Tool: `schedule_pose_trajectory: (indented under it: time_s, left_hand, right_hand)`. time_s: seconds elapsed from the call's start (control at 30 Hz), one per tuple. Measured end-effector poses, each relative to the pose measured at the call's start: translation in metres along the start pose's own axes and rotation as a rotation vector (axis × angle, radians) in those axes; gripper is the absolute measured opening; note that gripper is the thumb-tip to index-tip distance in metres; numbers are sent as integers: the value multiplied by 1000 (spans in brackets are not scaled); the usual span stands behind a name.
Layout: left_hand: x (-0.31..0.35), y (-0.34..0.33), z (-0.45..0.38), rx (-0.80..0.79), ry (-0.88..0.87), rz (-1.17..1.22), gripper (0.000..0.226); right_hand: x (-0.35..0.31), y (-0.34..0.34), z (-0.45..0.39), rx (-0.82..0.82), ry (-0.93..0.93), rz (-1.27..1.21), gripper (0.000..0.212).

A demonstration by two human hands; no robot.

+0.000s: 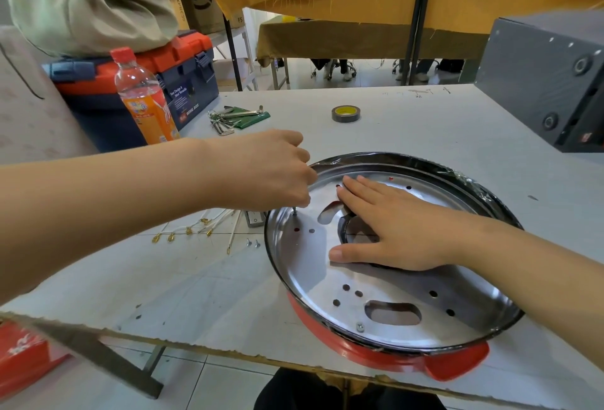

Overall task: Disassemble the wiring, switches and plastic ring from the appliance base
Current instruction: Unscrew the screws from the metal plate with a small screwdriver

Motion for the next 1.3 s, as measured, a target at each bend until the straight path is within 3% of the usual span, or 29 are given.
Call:
schedule_pose_trajectory:
  time_s: [0.13,0.73,0.83,0.97,1.13,1.3]
  left_hand:
    - [-3,5,0,80,-25,24,16]
    - [-14,4,-19,-382,170,162,30]
    - [-10,1,-21,-373,174,125,29]
    - [-3,-5,-15,-310,180,98,5]
    - [2,-2,-14,-251,211,125,15]
    - [-3,4,-20,-263,145,92,9]
  right_hand:
    - [0,-1,0,3,-3,-12,122]
    - [1,-2,-1,0,-2,-16,121]
    - [1,-1,-1,0,-2,-18,121]
    - [0,-1,0,4,-1,-23,122]
    - [0,-2,-1,4,-6,-24,120]
    - [0,-2,0,0,-13,-27,121]
Point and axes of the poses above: each hand's wrist, its own z-axis away from the middle knuckle, its own y-axis out of the back of the hand, x = y × z, the point moved 4 cm from there along -z, towards the middle knuckle, and after that the axes turned 1 degree about -z, right-handed, at the moved point
